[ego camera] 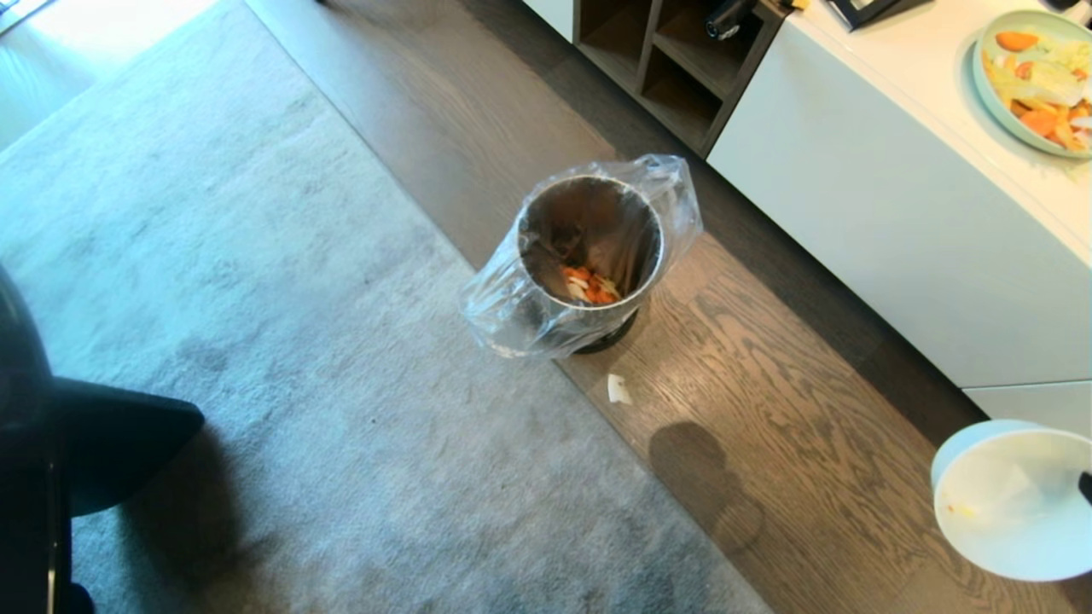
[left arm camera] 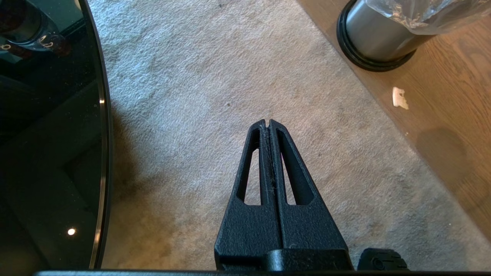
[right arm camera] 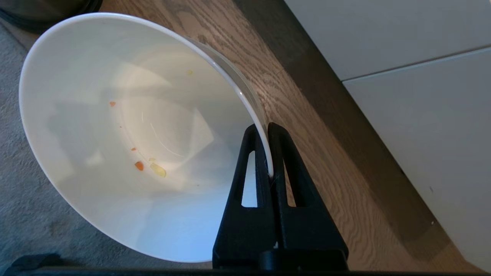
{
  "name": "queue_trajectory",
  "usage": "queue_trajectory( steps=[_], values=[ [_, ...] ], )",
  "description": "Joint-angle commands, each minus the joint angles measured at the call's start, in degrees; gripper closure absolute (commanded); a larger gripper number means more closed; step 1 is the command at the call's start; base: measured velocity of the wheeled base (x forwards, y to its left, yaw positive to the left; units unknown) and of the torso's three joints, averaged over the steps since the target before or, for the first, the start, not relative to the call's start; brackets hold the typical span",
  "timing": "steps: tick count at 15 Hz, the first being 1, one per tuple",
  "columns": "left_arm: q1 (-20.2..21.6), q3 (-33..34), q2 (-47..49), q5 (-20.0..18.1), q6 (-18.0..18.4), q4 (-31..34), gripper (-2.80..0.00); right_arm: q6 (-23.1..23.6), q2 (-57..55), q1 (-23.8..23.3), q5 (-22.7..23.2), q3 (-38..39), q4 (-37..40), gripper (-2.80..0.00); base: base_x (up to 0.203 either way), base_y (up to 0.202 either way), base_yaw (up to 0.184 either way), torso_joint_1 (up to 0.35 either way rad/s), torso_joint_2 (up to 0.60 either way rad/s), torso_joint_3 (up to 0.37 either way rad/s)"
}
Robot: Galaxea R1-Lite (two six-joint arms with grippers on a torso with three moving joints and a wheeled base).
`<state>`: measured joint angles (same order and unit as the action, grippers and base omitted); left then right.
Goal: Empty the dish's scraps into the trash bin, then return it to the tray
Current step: Put the bowl back to the table
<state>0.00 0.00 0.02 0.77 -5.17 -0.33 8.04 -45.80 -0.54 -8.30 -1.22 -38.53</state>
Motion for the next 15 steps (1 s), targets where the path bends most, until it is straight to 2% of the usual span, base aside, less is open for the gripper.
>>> queue_trajectory(
  steps=[1, 3, 5, 8, 12, 15],
  values=[
    [0.0, 0.0, 0.0, 0.0, 0.0, 0.0, 0.00, -0.7, 13.6, -1.5, 1.1, 1.0, 10.2, 0.00, 0.000, 0.000, 0.000, 0.000, 0.00, 0.000],
    [0.0, 0.0, 0.0, 0.0, 0.0, 0.0, 0.00, -1.5, 23.2, -2.2, 2.0, 1.1, 20.9, 0.00, 0.000, 0.000, 0.000, 0.000, 0.00, 0.000],
    [0.0, 0.0, 0.0, 0.0, 0.0, 0.0, 0.00, -3.4, 30.3, -2.3, 5.4, 1.2, 30.2, 0.00, 0.000, 0.000, 0.000, 0.000, 0.00, 0.000],
    [0.0, 0.0, 0.0, 0.0, 0.0, 0.0, 0.00, -4.4, 36.5, 0.7, 8.1, 1.2, 37.2, 0.00, 0.000, 0.000, 0.000, 0.000, 0.00, 0.000],
    [0.0, 0.0, 0.0, 0.0, -0.1, 0.0, 0.00, -4.4, 45.2, 1.0, 10.0, 0.9, 39.3, 0.00, 0.000, 0.000, 0.000, 0.000, 0.00, 0.000],
    [0.0, 0.0, 0.0, 0.0, 0.0, 0.0, 0.00, -4.5, 45.7, 0.9, 10.5, 1.0, 39.1, 0.00, 0.000, 0.000, 0.000, 0.000, 0.00, 0.000]
  ],
)
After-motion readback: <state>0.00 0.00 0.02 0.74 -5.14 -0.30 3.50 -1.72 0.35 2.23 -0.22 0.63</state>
